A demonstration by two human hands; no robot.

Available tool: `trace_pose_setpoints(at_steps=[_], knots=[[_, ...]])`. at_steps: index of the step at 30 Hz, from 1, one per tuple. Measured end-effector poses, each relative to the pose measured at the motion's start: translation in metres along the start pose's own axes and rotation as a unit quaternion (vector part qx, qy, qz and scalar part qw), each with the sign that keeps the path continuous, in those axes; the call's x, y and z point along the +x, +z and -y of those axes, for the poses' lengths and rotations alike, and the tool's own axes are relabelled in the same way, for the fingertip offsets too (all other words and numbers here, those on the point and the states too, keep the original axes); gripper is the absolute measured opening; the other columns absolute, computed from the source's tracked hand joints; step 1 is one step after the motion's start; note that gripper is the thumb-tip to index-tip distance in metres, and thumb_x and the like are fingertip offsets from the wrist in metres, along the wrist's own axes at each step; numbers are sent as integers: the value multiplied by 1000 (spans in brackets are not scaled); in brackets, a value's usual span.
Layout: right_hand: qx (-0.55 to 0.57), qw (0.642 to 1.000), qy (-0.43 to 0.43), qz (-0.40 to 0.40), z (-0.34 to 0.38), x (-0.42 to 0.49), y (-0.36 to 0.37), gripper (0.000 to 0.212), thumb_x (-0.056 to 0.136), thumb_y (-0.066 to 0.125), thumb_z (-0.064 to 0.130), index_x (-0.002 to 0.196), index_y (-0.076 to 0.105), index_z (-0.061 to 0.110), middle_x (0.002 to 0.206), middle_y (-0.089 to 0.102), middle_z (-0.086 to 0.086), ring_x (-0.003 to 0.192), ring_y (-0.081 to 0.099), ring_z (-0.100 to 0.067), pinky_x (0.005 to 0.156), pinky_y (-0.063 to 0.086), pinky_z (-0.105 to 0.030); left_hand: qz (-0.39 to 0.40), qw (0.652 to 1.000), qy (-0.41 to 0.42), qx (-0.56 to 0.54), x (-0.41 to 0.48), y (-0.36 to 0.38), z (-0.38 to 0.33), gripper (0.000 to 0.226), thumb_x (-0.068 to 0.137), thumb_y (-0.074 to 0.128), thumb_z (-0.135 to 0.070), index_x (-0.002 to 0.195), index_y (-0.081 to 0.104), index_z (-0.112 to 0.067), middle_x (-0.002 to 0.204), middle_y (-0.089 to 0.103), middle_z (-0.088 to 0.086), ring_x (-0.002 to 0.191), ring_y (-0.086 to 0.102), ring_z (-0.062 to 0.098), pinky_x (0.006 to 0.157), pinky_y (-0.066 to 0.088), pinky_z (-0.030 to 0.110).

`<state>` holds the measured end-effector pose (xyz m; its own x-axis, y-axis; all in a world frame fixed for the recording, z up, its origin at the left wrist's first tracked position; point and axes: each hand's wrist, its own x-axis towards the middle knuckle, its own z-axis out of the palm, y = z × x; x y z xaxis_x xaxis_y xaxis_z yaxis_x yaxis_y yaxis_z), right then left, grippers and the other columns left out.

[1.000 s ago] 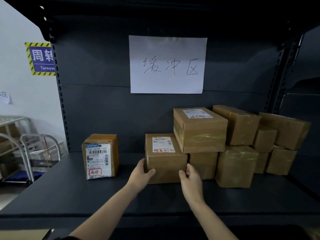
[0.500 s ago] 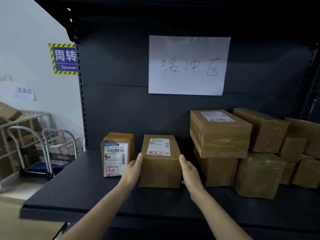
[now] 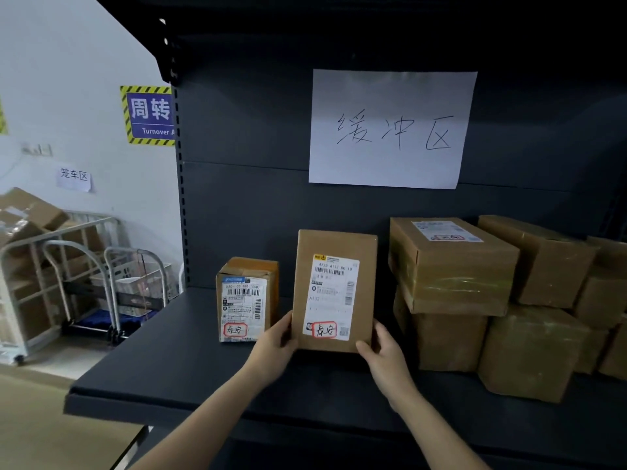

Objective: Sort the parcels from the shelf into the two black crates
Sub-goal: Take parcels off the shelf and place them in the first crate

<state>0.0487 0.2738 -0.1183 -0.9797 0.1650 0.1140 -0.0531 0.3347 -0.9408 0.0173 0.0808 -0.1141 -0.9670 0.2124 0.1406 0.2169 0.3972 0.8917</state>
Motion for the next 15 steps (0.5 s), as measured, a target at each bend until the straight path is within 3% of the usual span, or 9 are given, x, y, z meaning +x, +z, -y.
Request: trace_pose_setpoints(at_steps=[4, 7, 9, 11, 13, 15], knots=[[-61, 998, 9, 1, 0, 5, 9, 55, 92, 51, 6, 143, 32, 17, 134, 52, -2, 125, 47, -17, 101, 36, -25, 18, 998, -26, 45, 3, -2, 13, 67, 91, 47, -2, 148, 19, -22, 143, 44, 0, 135, 38, 19, 111, 31, 30], [-80, 997, 8, 6, 0, 11, 14, 53, 92, 51, 6, 141, 34, 16, 134, 53, -4, 125, 48, -19, 104, 36, -29, 18, 999, -35, 13, -1, -10, 18, 64, 90, 54, -9, 146, 26, -22, 140, 45, -1, 134, 40, 19, 111, 34, 33], [-84, 996, 12, 9, 1, 14, 16, 52, 93, 50, 7, 142, 33, 16, 135, 52, -5, 126, 47, -20, 105, 36, -30, -49, 998, -31, 28, -9, -23, 20, 49, 88, 59, -10, 135, 45, -14, 125, 56, 2, 119, 53, 17, 104, 41, 31], [-87, 996, 15, 13, 2, 17, 19, 52, 94, 50, 8, 142, 32, 15, 136, 51, -5, 127, 46, -20, 106, 35, -31, -150, 987, 1, 51, -18, -41, 26, 24, 84, 64, -7, 106, 62, -16, 96, 66, 2, 91, 62, 16, 90, 50, 33], [-90, 996, 16, 18, 4, 22, 24, 51, 94, 49, 8, 142, 32, 15, 136, 51, -6, 128, 46, -21, 106, 35, -31, -215, 975, 6, 56, -22, -62, 34, 18, 81, 67, -5, 86, 58, -20, 80, 63, -1, 77, 61, 18, 75, 49, 34], [-85, 996, 16, 27, 6, 26, 28, 52, 94, 49, 8, 142, 31, 16, 137, 50, -5, 128, 45, -21, 106, 35, -31, -240, 968, -32, 60, -19, -80, 41, 19, 79, 70, -7, 90, 55, -14, 81, 61, 2, 82, 61, 26, 72, 45, 32]])
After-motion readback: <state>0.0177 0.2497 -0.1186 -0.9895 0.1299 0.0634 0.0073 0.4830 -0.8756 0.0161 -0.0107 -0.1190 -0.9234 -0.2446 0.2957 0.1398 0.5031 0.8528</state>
